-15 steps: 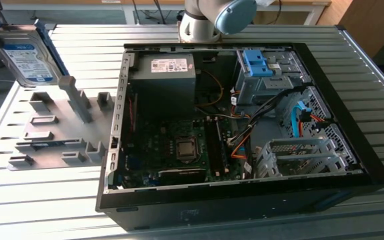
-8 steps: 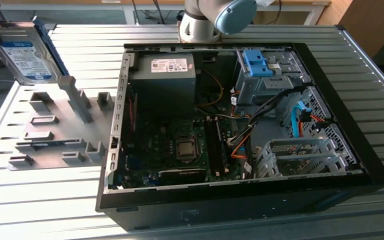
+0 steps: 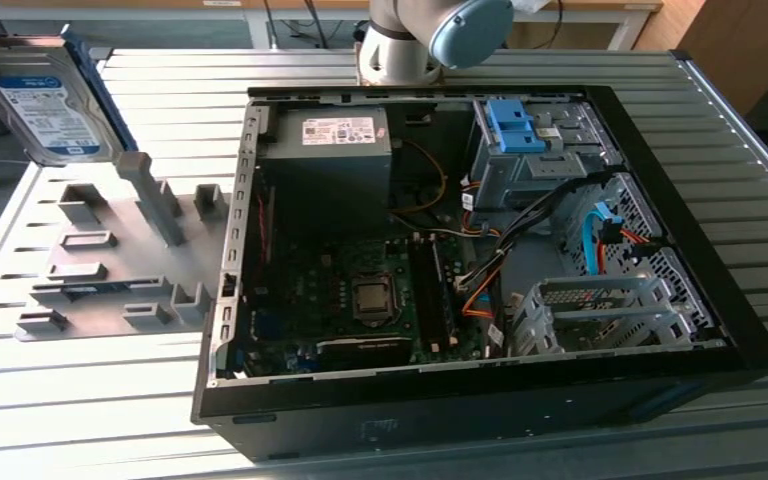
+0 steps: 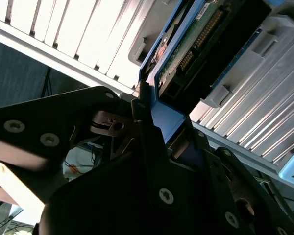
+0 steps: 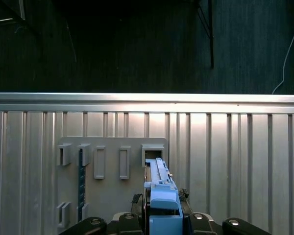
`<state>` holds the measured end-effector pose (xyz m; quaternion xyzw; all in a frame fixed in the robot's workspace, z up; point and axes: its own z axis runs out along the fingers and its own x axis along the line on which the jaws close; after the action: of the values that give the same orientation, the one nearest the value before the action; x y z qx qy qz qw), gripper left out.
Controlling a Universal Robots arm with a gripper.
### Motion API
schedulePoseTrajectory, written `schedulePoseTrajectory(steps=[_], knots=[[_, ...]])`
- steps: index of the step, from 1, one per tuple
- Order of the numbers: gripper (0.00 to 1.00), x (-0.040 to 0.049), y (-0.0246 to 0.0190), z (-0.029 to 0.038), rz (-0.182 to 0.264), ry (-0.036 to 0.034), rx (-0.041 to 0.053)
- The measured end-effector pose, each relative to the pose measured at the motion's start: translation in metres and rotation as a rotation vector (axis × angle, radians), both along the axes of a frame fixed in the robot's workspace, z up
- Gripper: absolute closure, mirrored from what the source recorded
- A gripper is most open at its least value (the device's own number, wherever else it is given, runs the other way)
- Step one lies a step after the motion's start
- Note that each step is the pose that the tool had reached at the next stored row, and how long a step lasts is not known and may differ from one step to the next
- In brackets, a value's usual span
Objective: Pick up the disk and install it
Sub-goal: 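Pick up the disk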
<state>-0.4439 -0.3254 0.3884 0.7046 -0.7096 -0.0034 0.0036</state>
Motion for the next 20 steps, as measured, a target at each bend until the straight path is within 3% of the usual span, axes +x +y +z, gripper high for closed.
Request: schedulePoseTrajectory(steps=[20], knots=[[0.63, 0.0000, 0.0000, 0.0197, 0.000, -0.0003, 0.0001]])
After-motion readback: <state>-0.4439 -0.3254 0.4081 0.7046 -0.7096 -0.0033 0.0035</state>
